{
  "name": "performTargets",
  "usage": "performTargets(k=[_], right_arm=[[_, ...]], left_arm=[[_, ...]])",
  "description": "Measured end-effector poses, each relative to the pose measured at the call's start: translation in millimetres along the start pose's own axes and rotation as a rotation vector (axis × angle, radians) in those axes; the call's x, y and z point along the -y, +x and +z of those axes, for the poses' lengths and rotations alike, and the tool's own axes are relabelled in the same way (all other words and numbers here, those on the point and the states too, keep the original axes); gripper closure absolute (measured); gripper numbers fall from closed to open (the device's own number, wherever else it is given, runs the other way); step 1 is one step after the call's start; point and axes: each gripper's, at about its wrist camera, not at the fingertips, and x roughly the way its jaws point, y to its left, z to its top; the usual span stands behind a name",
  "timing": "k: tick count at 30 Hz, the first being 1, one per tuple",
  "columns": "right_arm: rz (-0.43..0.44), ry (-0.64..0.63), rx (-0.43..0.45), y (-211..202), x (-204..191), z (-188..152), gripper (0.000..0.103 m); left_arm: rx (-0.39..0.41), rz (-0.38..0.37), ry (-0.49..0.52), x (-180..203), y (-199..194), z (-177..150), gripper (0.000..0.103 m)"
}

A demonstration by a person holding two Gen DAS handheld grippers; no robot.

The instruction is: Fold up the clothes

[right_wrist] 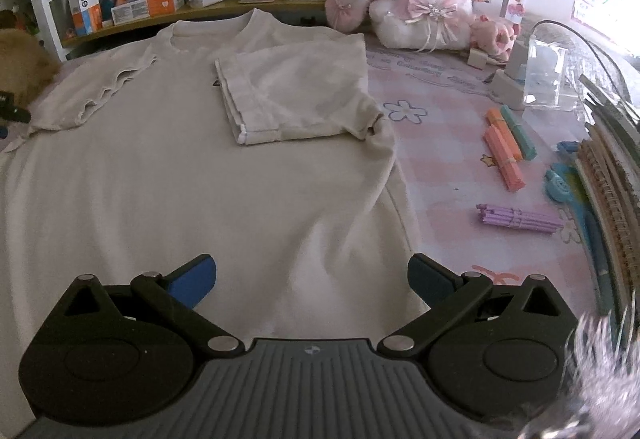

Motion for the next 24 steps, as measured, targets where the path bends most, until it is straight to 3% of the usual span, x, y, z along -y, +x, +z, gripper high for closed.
performTargets(k=[7, 11, 14, 15, 16, 17, 21, 24], right_arm=[[-0.027, -0.006, -0.014, -2.3, -2.6, -1.4, 0.000], [-0.046, -0.013, -0.028, -2.9, -5.0, -2.3, 0.000], [-0.066, -0.008, -0.045, -2.2, -5.4, -3.3, 0.000], [-0.073, -0.005, -0.047, -2.1, -5.8, -3.3, 0.000], [-0.079, -0.003, -0.049, -2.1, -6.2, -3.2, 0.000], [-0.084, 0.001, -0.051, -1.8, -6.7, -3.2, 0.000], [-0.091, 0.015, -0.053, -0.3, -12.2, -2.4, 0.000], [-0.089, 0.011, -0.052, 1.1, -17.4, -1.6, 0.000]], left_arm=[[-0.020, -0.030, -0.024, 10.9, 35.4, 39.5, 0.044], [-0.035, -0.030, -0.065, 10.5, 55.9, 52.0, 0.052], [-0.030, -0.017, -0.096, 8.9, 67.7, 57.3, 0.069], [-0.027, -0.014, -0.097, 8.9, 69.9, 57.8, 0.079], [-0.028, -0.017, -0.086, 9.6, 70.9, 57.6, 0.097], [-0.028, -0.020, -0.075, 10.3, 72.0, 57.4, 0.103], [-0.014, -0.026, 0.018, 12.7, 69.6, 53.3, 0.103], [-0.009, -0.009, 0.015, 6.4, 69.2, 55.1, 0.103]])
